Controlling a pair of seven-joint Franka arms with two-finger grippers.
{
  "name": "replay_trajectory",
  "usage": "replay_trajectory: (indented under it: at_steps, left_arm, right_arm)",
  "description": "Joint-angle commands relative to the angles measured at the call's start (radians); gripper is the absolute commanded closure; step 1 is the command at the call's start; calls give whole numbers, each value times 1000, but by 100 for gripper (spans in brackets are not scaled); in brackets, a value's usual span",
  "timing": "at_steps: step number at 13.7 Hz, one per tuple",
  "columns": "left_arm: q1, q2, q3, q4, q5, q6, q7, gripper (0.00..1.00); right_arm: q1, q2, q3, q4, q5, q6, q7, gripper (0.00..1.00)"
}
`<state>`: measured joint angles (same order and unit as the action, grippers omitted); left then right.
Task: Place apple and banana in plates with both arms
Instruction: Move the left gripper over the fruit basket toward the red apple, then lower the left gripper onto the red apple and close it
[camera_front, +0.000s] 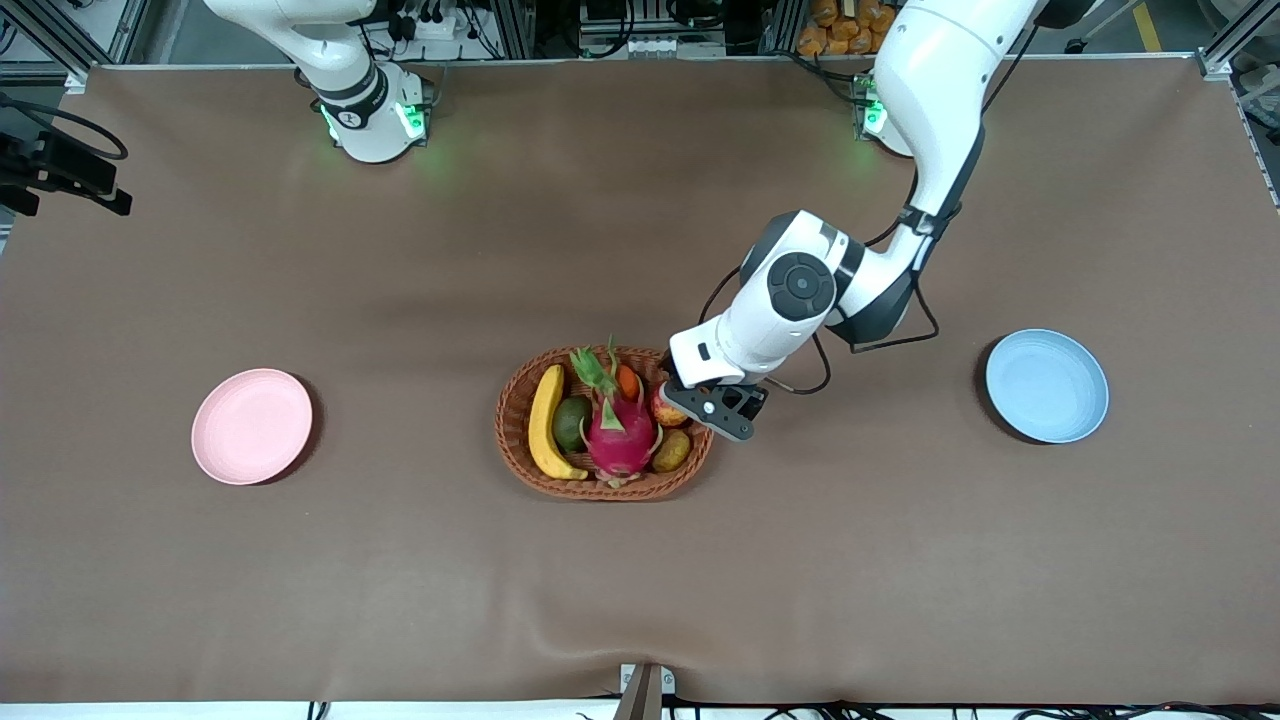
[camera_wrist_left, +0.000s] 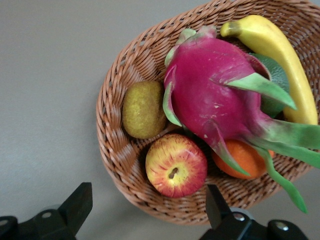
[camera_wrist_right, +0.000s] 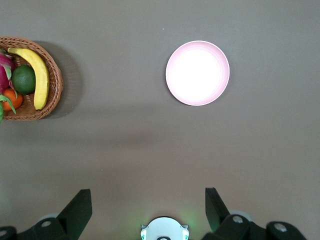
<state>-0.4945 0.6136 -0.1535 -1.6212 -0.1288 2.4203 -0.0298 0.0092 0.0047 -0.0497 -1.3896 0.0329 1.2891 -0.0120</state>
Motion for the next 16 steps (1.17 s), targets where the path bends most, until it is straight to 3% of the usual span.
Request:
replay_trajectory:
  at_steps: [1, 3, 16]
  left_arm:
    - [-16, 8, 3, -13, 40, 69, 15, 0]
    - [-21, 35, 3, -13, 46, 130, 14, 0]
    - [-51, 86, 3, -8, 77, 184, 13, 0]
  right_arm:
    - [8, -3, -7, 8, 1, -11, 12, 0]
    - [8, -3, -7, 8, 1, -11, 12, 0]
    - [-5, 1, -7, 8, -4, -1, 3, 0]
